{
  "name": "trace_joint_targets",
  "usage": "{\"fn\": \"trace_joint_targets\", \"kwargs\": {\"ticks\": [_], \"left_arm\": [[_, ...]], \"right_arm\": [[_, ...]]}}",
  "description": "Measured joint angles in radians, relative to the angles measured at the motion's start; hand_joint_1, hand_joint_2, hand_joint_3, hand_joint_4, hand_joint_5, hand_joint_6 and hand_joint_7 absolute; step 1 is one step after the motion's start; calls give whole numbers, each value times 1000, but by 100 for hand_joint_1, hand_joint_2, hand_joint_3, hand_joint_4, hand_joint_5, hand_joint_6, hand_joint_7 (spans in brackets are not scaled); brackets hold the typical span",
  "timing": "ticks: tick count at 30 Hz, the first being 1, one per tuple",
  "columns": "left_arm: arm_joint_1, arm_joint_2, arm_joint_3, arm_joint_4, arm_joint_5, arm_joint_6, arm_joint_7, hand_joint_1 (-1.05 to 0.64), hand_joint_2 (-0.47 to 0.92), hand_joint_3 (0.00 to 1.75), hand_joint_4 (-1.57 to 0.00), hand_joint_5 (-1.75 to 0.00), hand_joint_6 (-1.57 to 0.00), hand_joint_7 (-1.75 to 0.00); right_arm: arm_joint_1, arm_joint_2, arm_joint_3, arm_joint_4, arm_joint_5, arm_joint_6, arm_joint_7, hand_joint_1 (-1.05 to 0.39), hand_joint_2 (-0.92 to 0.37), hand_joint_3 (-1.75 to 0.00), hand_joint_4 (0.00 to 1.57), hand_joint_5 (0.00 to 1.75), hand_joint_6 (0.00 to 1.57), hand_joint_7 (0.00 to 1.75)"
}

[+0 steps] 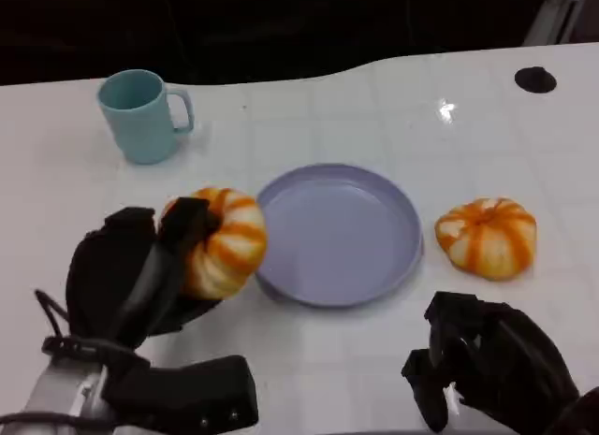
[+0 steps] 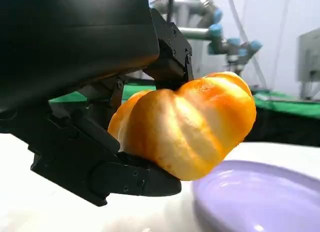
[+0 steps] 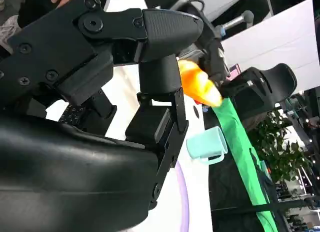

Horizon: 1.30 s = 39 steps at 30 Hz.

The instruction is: Grasp the bread from the table and place it into the plate.

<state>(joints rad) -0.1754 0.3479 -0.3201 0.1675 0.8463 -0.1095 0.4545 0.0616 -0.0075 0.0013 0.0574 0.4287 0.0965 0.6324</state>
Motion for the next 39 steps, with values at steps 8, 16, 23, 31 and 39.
{"fn": "trace_joint_targets", "kwargs": {"ticks": [8, 16, 23, 31, 39], "left_arm": [[-181, 8, -23, 145, -46, -137, -82, -27, 71, 62, -84, -175, -75, -143], [-324, -54, -68, 318, -60, -184, -116, -22, 60, 77, -86, -175, -65, -174], [-434, -100, -105, 496, -78, -246, -125, -21, 57, 85, -85, -175, -68, -164], [-554, -160, -146, 705, -78, -279, -113, -25, 63, 84, -81, -175, -76, -140], [-579, -205, -175, 836, -83, -326, -79, -26, 74, 72, -72, -162, -77, -103]], "right_arm": [[-2, -5, -5, 4, 2, 3, 5, -91, -57, -71, 121, 155, 103, 141], [-5, -5, -9, 13, 2, -6, 10, -90, -58, -70, 121, 155, 103, 139], [-4, -4, -10, 13, 3, -5, 10, -91, -57, -71, 121, 156, 104, 141], [-3, -4, -10, 13, 5, -6, 11, -91, -56, -70, 121, 156, 104, 141], [3, -4, -7, 11, 5, -6, 11, -93, -58, -68, 121, 155, 104, 140]]}}
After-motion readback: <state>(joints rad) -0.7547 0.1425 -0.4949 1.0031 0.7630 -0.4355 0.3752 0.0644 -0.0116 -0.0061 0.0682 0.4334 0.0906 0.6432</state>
